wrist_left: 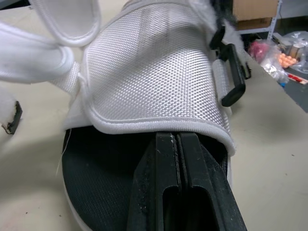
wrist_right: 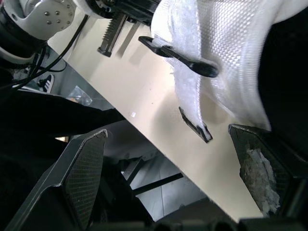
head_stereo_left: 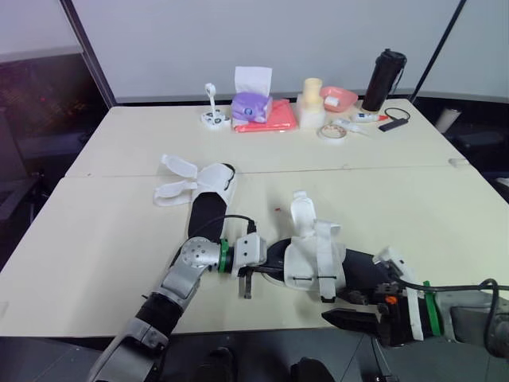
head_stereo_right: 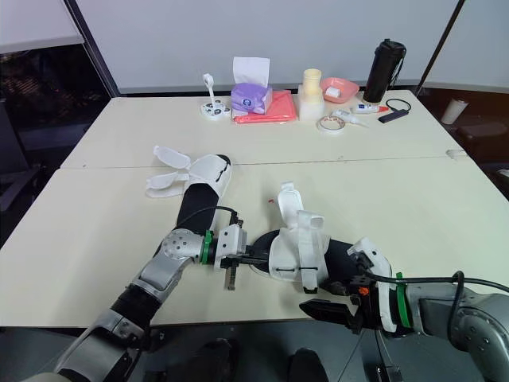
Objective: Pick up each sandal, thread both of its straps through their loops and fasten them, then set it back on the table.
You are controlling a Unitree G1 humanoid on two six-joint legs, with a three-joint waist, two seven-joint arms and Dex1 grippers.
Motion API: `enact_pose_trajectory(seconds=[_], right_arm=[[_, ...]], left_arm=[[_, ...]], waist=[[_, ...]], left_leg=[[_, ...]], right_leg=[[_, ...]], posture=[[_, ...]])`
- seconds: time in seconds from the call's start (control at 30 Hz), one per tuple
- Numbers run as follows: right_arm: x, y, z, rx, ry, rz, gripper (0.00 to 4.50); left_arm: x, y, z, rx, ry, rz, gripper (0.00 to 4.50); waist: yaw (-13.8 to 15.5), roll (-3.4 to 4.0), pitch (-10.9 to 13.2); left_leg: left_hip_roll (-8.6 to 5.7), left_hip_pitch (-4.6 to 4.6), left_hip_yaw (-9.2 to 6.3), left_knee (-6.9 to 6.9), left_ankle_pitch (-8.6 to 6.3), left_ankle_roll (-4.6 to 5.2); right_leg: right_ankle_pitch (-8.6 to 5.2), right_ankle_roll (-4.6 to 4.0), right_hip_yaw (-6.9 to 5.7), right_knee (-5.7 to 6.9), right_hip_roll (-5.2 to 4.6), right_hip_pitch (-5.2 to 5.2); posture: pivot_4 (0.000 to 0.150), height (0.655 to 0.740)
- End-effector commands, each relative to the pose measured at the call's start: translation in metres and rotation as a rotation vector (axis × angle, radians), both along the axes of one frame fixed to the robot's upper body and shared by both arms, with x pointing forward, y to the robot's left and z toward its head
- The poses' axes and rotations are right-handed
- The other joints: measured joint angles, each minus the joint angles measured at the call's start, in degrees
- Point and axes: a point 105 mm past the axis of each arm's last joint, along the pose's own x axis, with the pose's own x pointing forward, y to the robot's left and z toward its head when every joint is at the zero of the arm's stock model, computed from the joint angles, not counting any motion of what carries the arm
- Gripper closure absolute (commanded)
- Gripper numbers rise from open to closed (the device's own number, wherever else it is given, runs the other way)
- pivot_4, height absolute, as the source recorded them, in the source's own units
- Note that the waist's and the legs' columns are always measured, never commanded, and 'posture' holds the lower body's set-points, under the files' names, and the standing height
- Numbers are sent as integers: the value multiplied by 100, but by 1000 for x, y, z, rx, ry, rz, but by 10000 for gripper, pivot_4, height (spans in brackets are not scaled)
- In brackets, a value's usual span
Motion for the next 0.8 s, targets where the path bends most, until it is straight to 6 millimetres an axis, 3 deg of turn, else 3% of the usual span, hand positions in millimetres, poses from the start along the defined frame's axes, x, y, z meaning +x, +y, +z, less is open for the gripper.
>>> enact_pose_trajectory(seconds=[0.03, 0.07, 0.17, 0.37, 0.4, 0.53, 0.8], right_arm=[[7, 8, 3, 23, -32, 23, 1163], [8, 9, 4, 27, -32, 26, 1163], [11, 16, 6, 45, -45, 42, 9914], [16, 20, 6, 48, -49, 48, 41136], [15, 20, 6, 47, -48, 50, 44685], [4, 18, 4, 7, -36, 99, 44685], [-43, 16, 3, -134, -88, 365, 44685]], left_arm=[[-5, -2, -3, 13, 9, -23, 45000], [-5, -2, -3, 13, 9, -23, 45000], [-5, -1, -3, 13, 8, -21, 45000], [-5, 0, -4, 17, 11, -20, 45000], [-5, 0, -4, 17, 11, -19, 45000], [-5, -2, -4, 15, 12, -19, 45000], [-5, -2, -4, 17, 11, -20, 45000]], waist=[[-1, 1, 0], [-1, 0, 0], [-1, 0, 0], [1, 1, 0], [0, 1, 0], [8, 1, 0], [8, 0, 1]], left_leg=[[0, 0, 0, 0, 0, 0], [0, 0, 0, 0, 0, 0], [0, 0, 0, 0, 0, 0], [-1, -1, -2, -2, 0, 0], [-1, -1, -2, -2, 0, 0], [-1, -2, -2, -3, 0, 0], [-2, -3, 0, -1, -2, 2]], right_leg=[[0, 0, 1, 0, 0, -1], [0, 0, 1, 0, 0, 0], [0, 0, 1, 0, 0, -1], [0, 0, 1, 0, 0, -3], [0, 0, 0, 0, 0, -3], [0, 0, 0, 0, 0, -4], [-1, 2, -2, -3, -2, -1]], posture=[[1500, 7400], [1500, 7400], [1500, 7400], [1500, 7400], [1500, 7400], [1500, 7400], [1500, 7400]])
